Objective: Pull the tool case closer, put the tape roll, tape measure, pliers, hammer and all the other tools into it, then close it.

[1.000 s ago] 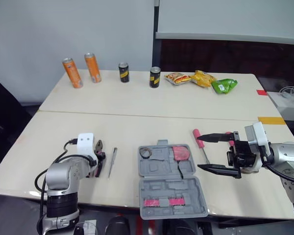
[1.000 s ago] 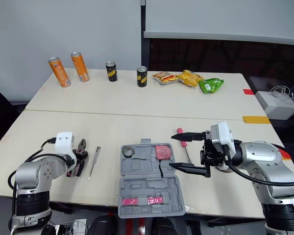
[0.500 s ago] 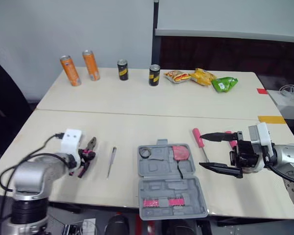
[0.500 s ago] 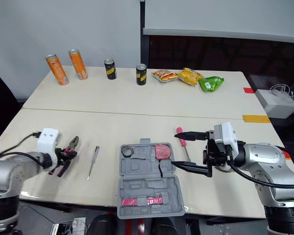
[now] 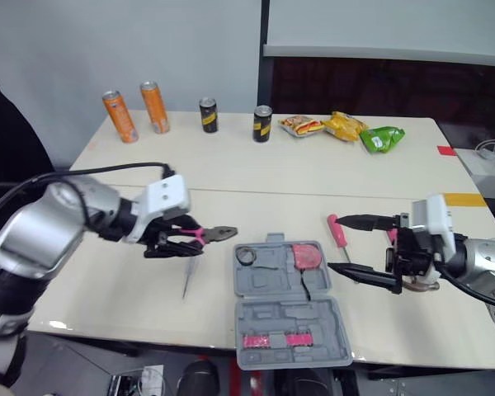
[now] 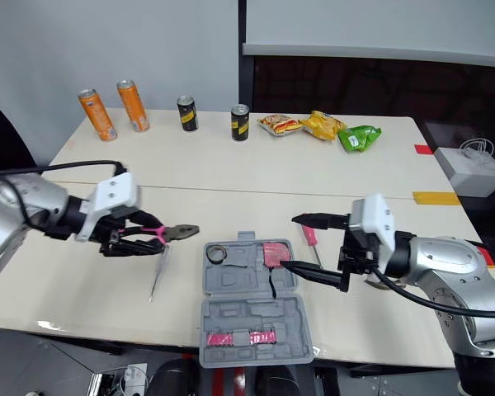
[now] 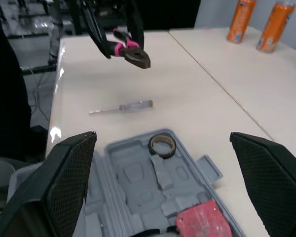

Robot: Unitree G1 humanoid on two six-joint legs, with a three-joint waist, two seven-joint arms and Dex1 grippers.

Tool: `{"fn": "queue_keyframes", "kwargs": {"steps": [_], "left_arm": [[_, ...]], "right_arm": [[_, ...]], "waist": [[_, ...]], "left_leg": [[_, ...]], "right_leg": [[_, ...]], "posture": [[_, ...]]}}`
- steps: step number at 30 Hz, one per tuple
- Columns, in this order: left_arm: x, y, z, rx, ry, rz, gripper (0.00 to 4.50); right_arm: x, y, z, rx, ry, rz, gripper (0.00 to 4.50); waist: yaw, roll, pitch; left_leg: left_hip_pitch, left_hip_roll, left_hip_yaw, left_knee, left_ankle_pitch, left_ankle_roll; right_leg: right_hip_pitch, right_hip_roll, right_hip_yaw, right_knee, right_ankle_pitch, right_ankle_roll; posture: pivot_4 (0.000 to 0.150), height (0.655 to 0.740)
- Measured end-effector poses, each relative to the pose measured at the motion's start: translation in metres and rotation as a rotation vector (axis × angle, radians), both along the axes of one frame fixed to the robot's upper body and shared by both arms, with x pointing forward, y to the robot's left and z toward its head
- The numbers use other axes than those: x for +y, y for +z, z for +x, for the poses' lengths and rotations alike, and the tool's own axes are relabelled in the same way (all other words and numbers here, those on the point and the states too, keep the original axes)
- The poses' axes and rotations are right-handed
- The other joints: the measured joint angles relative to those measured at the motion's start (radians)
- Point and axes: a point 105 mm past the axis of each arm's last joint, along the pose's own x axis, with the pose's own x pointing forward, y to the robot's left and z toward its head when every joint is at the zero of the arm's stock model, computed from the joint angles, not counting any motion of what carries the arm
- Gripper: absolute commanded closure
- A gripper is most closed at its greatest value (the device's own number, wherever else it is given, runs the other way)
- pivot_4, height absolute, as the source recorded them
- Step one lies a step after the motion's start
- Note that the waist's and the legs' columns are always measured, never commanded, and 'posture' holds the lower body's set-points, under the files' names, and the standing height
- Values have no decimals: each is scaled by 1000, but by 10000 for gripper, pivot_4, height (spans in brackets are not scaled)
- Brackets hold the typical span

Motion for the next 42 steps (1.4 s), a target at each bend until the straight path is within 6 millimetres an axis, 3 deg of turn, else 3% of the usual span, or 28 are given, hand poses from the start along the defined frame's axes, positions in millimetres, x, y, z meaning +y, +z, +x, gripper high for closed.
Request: {"fn": "queue_keyframes", "kwargs": {"steps": [2,6,12,21,30,31,40,42], "left_arm": [[-11,-4,0,16,-78,30,20819],[-36,-11,18,3,-160,119,20819],[-64,-19,31,-7,-219,157,20819],[-70,-22,33,-4,-240,181,20819],[-74,-22,31,4,-247,181,20820],[-75,-22,31,5,-247,180,20820],[-76,-19,31,11,-234,168,20823],[-76,-18,30,12,-239,168,20823]], "right_arm": [[6,-1,3,3,-22,-58,0],[26,1,18,61,-45,-143,0],[64,-11,33,143,-32,-209,0],[88,-27,42,181,-30,-276,0],[94,-32,50,192,-53,-286,0],[95,-32,50,193,-52,-287,5178],[95,-34,49,204,-51,-287,34512],[93,-34,47,204,-51,-281,35482]], "waist": [[-8,0,0],[-13,1,1],[-13,1,1],[1,1,1],[3,0,1],[3,0,1],[3,0,1],[4,0,1]], "left_leg": [[0,0,1,0,1,-3],[0,0,0,-1,5,-9],[-1,0,0,-1,8,-13],[-2,0,0,-1,8,-13],[-1,0,0,1,8,-14],[-1,0,0,1,8,-14],[-1,0,0,1,8,-15],[-1,0,0,1,8,-14]], "right_leg": [[0,0,1,1,0,0],[0,0,1,5,1,1],[0,1,0,10,1,1],[0,1,-1,11,1,1],[0,1,-1,15,1,1],[0,1,-1,15,1,1],[0,1,-1,15,1,1],[0,1,-1,15,1,1]], "posture": [[1500,7400],[1500,7400],[1500,7400],[1500,7400],[1500,7400],[1500,7400],[1500,7400],[1500,7400]]}}
